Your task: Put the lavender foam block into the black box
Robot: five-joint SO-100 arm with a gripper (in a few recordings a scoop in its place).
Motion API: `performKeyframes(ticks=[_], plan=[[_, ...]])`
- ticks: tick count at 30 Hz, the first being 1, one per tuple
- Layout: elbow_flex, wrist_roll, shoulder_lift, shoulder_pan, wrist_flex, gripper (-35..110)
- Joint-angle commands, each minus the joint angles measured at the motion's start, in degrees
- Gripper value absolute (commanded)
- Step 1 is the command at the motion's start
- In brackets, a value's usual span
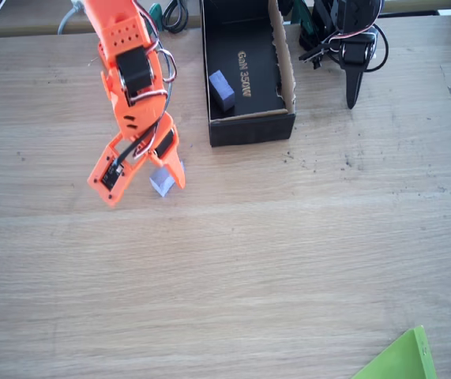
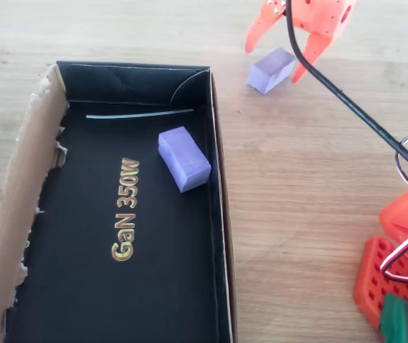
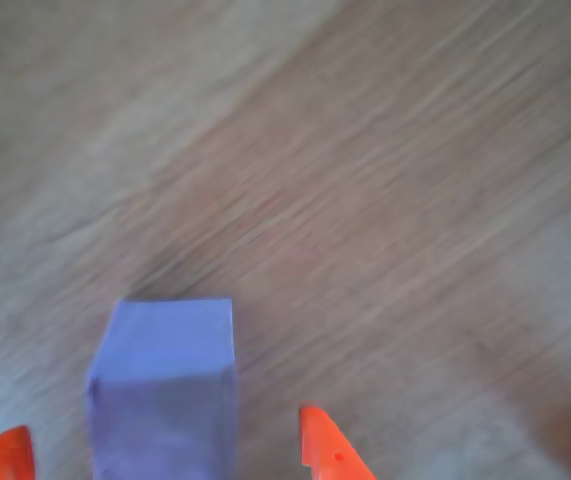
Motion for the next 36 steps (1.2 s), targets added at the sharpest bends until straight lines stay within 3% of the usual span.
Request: performKeyframes(ticks=[1,3,4,14,22,30,34,36], plan=[[-4.2,1.0,0.1,0.4,-0.4,27],[-4.9,1.5,-0.5,0.3,-0.5,16],[-4.9,2.4,-0.6,0.4,-0.8,0],[-4.8,0.5,5.5,0.1,3.8,0],[-4.0,-6.4,25.1,-5.4,14.5,0],[7.8,-10.0,48.8,-17.8,15.8,0],[10.3,-15.1,49.7,-29.4,11.5,0],[8.3,-13.1,46.0,-34.1,12.3,0]])
